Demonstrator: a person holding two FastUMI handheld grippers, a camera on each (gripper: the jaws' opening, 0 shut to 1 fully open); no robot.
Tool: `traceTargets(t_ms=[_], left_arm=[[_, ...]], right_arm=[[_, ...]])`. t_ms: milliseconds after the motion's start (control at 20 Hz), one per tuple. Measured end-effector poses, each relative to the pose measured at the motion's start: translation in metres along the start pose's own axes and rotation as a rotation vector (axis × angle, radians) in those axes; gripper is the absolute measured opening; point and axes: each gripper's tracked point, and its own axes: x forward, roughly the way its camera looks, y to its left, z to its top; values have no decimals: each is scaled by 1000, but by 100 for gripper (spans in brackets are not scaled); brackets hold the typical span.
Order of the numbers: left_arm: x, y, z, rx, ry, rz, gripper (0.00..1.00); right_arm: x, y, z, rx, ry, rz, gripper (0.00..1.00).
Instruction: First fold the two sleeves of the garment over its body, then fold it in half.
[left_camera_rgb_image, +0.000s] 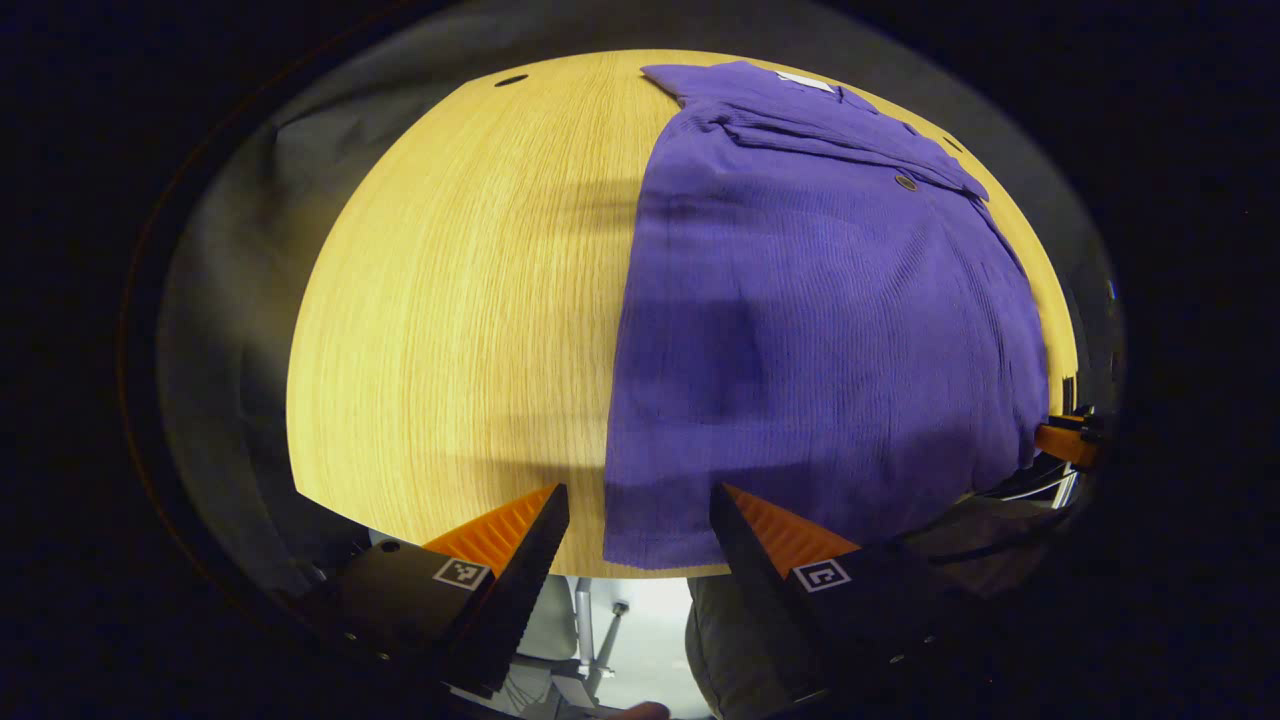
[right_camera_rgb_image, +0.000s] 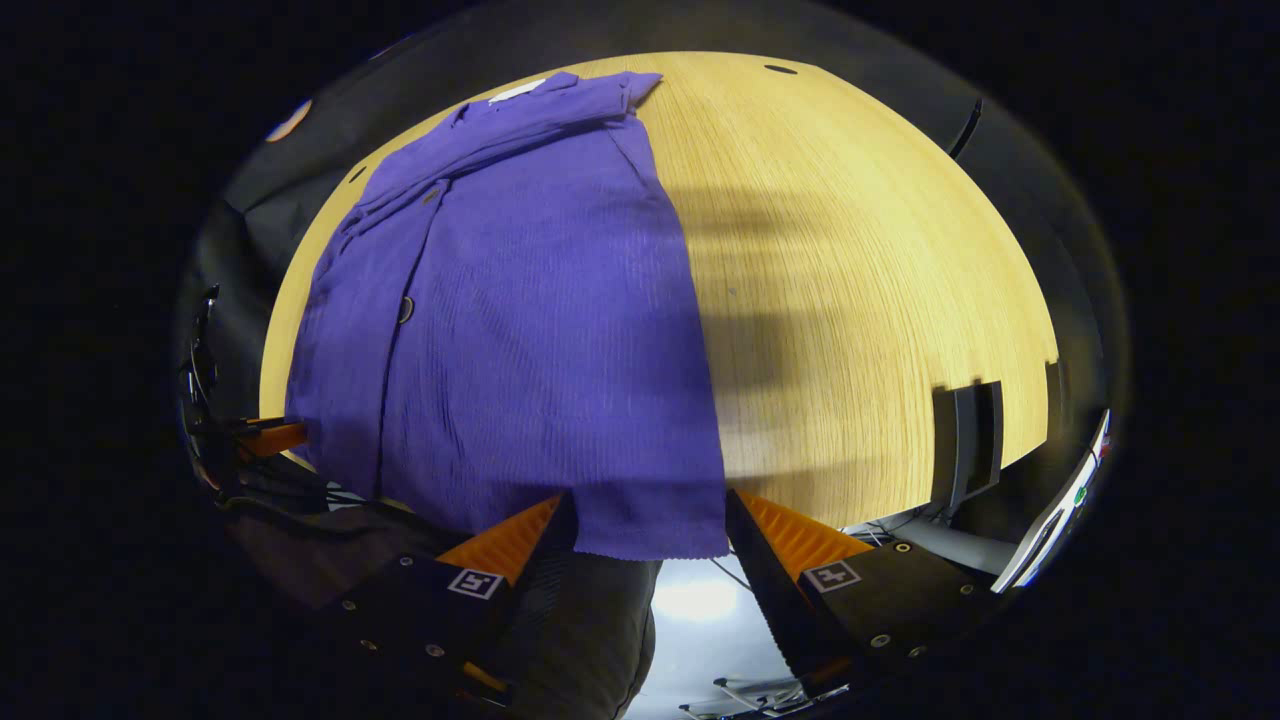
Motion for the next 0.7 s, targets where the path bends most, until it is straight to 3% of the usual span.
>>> traceTargets(t_ms=[50, 100, 150, 200, 250, 350, 400, 450, 700], left_arm=[[-1, -1, -3, -12, 10, -3, 94], [-3, -1, -5, -5, 31, -4, 94], [-3, -2, -5, 6, 41, -7, 91], [-3, -6, -5, 25, 58, -15, 85], [-3, -9, -4, 39, 58, -19, 71], [0, -20, 0, 54, 57, -40, 40], [1, -22, 0, 58, 58, -36, 24], [1, -22, 0, 66, 61, -33, 18], [0, -24, 1, 43, 61, -72, 8]], right_arm=[[0, -2, 1, -13, 10, -13, 92], [2, -4, -1, -26, 25, -26, 74], [2, -6, -3, -41, 37, -38, 78], [2, -7, -4, -56, 50, -51, 70], [2, -4, -2, -61, 56, -48, 66], [3, 4, -3, -48, 66, -27, 38], [4, 5, -2, -35, 68, -25, 32], [4, 7, -2, -26, 68, -23, 28], [5, 25, -3, 98, 70, 51, 6]])
